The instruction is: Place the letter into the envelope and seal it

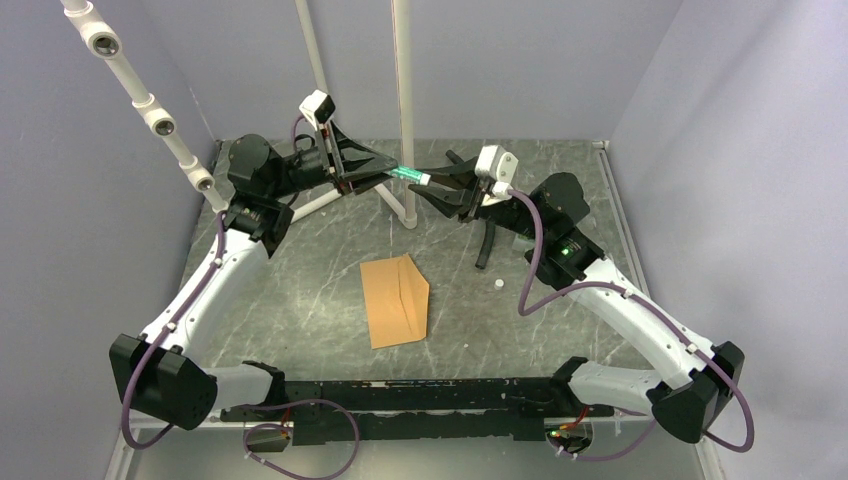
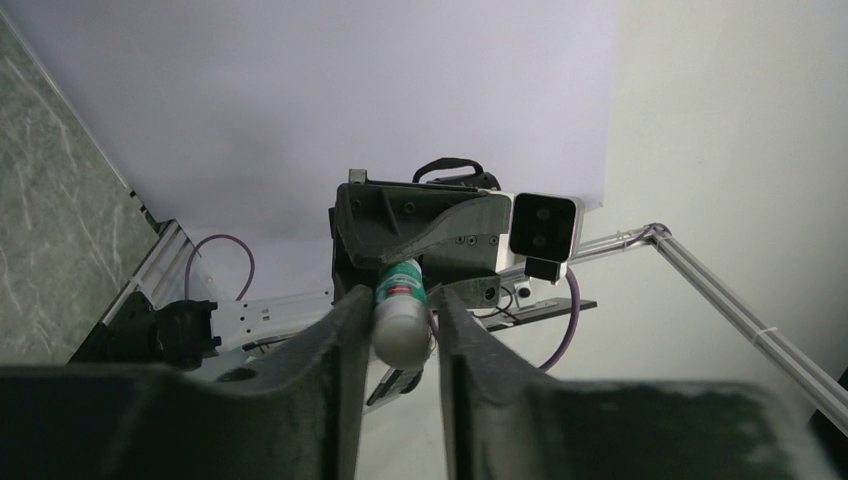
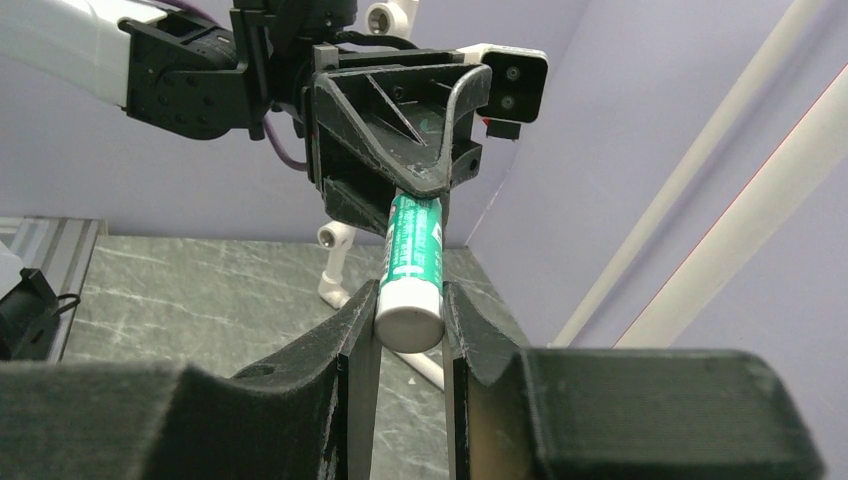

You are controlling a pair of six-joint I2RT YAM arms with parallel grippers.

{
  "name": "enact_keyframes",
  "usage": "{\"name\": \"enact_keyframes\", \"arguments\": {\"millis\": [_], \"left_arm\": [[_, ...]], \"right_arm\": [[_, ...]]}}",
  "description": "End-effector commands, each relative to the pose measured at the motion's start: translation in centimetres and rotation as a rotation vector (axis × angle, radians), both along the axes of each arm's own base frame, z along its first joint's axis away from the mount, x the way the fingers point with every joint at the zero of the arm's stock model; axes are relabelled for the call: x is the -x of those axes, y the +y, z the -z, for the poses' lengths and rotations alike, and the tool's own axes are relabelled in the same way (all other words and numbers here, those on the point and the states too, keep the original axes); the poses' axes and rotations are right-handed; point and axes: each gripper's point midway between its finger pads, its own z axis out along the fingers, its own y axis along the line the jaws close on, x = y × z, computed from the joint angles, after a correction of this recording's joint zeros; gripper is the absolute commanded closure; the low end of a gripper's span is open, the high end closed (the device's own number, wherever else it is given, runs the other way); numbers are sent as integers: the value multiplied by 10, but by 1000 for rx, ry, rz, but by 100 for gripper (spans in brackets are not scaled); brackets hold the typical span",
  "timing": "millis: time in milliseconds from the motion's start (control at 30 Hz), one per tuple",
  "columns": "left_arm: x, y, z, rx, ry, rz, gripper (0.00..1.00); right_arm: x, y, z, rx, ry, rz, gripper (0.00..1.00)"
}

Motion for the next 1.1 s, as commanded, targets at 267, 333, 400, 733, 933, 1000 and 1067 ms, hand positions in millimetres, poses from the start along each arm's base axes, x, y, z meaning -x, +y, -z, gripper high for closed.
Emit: {"name": "enact_keyframes", "arguments": {"millis": [267,333,400,733,933,1000,1067], "left_arm": [[7,0,-8,27,-66,22,98],[8,1,-12,52,-70,30,98],[9,1,-15,70,-66,39,98],[11,4,-21,130,-47,41,98],[11,8,-24,192,-57,25,98],[12,9,-28,215,-72,25,98],[12,10,-29,220,-76,20,98]], "right_arm": [[13,-6,-39,-161,-73,-48,42],[15,-3,-42,-187,-79,-78,40],[14,2,-42,-206,-84,-105,39],[13,13,-54,-292,-107,-163,45],[13,23,-63,-284,-106,-215,49],[12,24,-59,-279,-101,-216,49],[12,24,-57,-281,-96,-216,51]]}}
